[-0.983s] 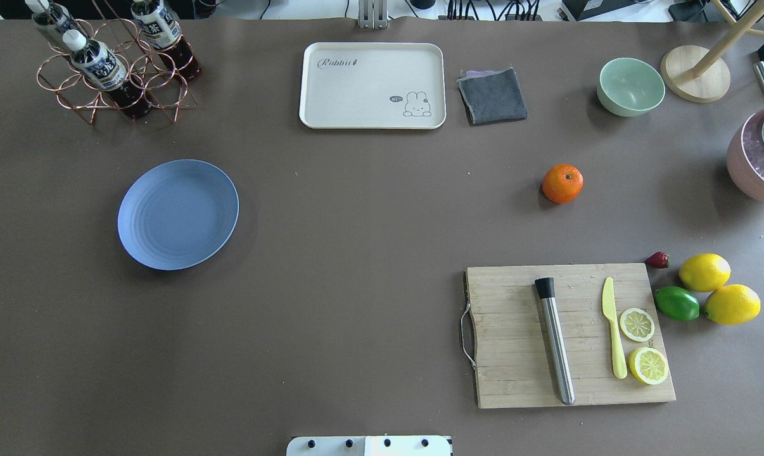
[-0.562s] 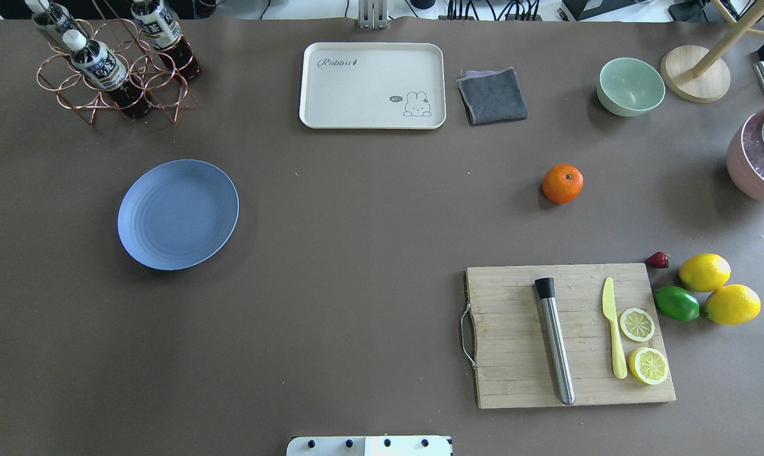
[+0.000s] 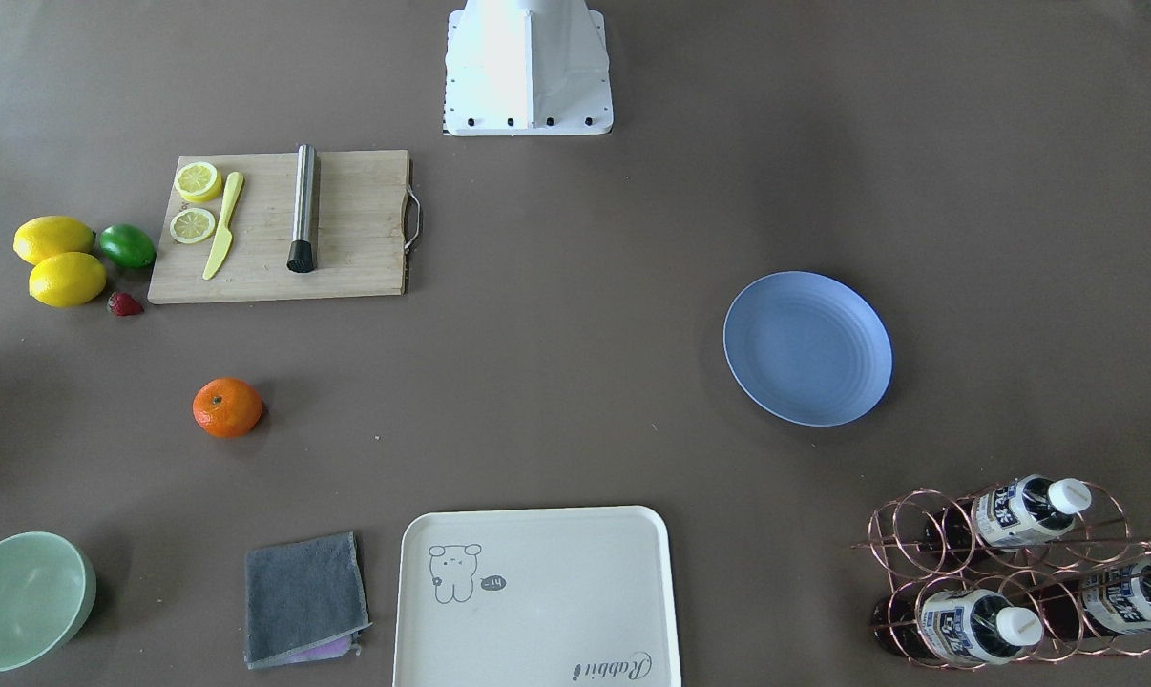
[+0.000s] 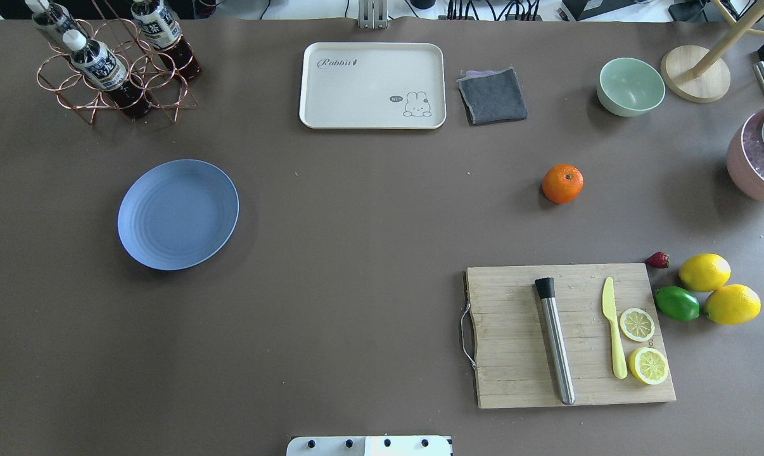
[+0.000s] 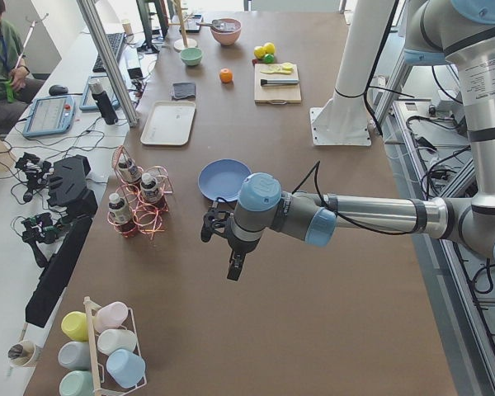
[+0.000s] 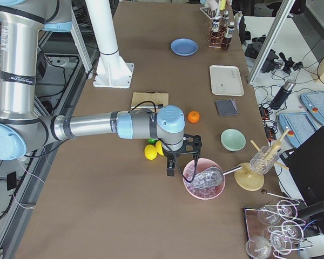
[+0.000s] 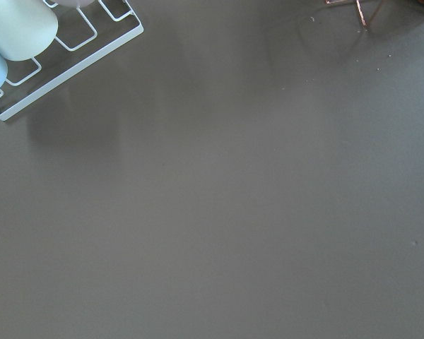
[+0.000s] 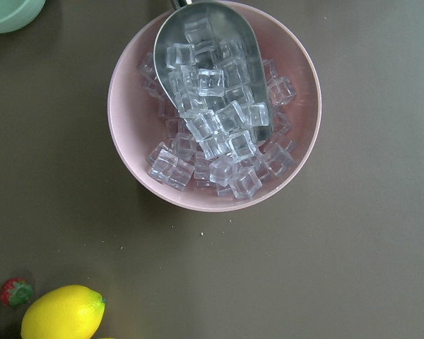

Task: Pick orange to plate

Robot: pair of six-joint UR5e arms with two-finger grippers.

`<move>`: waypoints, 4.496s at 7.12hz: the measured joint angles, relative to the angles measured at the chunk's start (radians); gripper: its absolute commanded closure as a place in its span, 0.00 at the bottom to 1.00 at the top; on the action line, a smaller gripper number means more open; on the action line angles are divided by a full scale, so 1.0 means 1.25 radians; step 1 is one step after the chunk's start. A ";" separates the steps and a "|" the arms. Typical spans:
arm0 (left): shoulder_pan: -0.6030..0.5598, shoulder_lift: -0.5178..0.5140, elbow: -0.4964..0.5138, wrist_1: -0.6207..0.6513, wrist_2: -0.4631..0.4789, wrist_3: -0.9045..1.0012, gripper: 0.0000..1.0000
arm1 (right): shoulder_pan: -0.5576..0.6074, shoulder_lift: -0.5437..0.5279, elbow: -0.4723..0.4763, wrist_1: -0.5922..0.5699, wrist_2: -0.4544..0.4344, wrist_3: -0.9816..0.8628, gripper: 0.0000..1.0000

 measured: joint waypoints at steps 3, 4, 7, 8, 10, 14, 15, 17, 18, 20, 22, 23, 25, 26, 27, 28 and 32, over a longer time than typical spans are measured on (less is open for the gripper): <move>-0.001 -0.008 0.004 -0.001 0.000 -0.001 0.02 | 0.000 0.001 0.007 0.000 0.001 0.001 0.00; -0.001 -0.010 0.003 -0.001 -0.001 -0.001 0.02 | 0.000 0.000 0.008 0.000 0.001 0.001 0.00; 0.000 -0.018 0.011 -0.006 -0.051 -0.002 0.02 | 0.000 0.000 0.008 -0.001 0.001 0.001 0.00; 0.000 -0.026 0.026 -0.006 -0.070 -0.005 0.02 | 0.000 -0.001 0.008 0.000 0.002 0.000 0.00; -0.001 -0.044 0.051 -0.007 -0.106 -0.007 0.02 | 0.000 -0.004 0.008 -0.001 0.002 0.000 0.00; -0.024 -0.053 0.056 -0.009 -0.115 -0.004 0.02 | 0.000 -0.008 0.011 -0.001 0.002 0.001 0.00; -0.025 -0.053 0.055 -0.013 -0.118 -0.003 0.02 | 0.000 -0.009 0.011 -0.001 0.004 0.002 0.00; -0.026 -0.047 0.059 -0.053 -0.123 -0.002 0.02 | 0.000 -0.009 0.009 -0.001 0.013 0.001 0.00; -0.026 -0.046 0.064 -0.072 -0.124 -0.003 0.02 | 0.000 -0.009 0.010 0.000 0.016 0.001 0.00; -0.017 -0.048 0.066 -0.090 -0.123 -0.009 0.02 | 0.000 -0.006 0.010 0.000 0.017 -0.001 0.00; 0.036 -0.063 0.066 -0.116 -0.116 -0.102 0.02 | 0.000 0.001 0.010 0.000 0.019 -0.001 0.00; 0.092 -0.080 0.073 -0.161 -0.094 -0.199 0.02 | 0.000 0.003 0.013 0.000 0.030 -0.001 0.00; 0.221 -0.105 0.081 -0.267 -0.035 -0.411 0.02 | 0.000 0.004 0.011 0.006 0.055 -0.003 0.00; 0.282 -0.110 0.082 -0.325 -0.006 -0.518 0.02 | 0.000 0.001 0.006 0.022 0.059 -0.003 0.00; 0.352 -0.118 0.085 -0.383 0.036 -0.631 0.02 | 0.000 -0.004 0.000 0.040 0.060 -0.002 0.00; 0.421 -0.137 0.095 -0.427 0.084 -0.726 0.02 | 0.000 -0.006 -0.004 0.050 0.061 0.000 0.00; 0.554 -0.260 0.248 -0.521 0.208 -0.826 0.03 | 0.000 -0.003 -0.008 0.057 0.061 0.009 0.00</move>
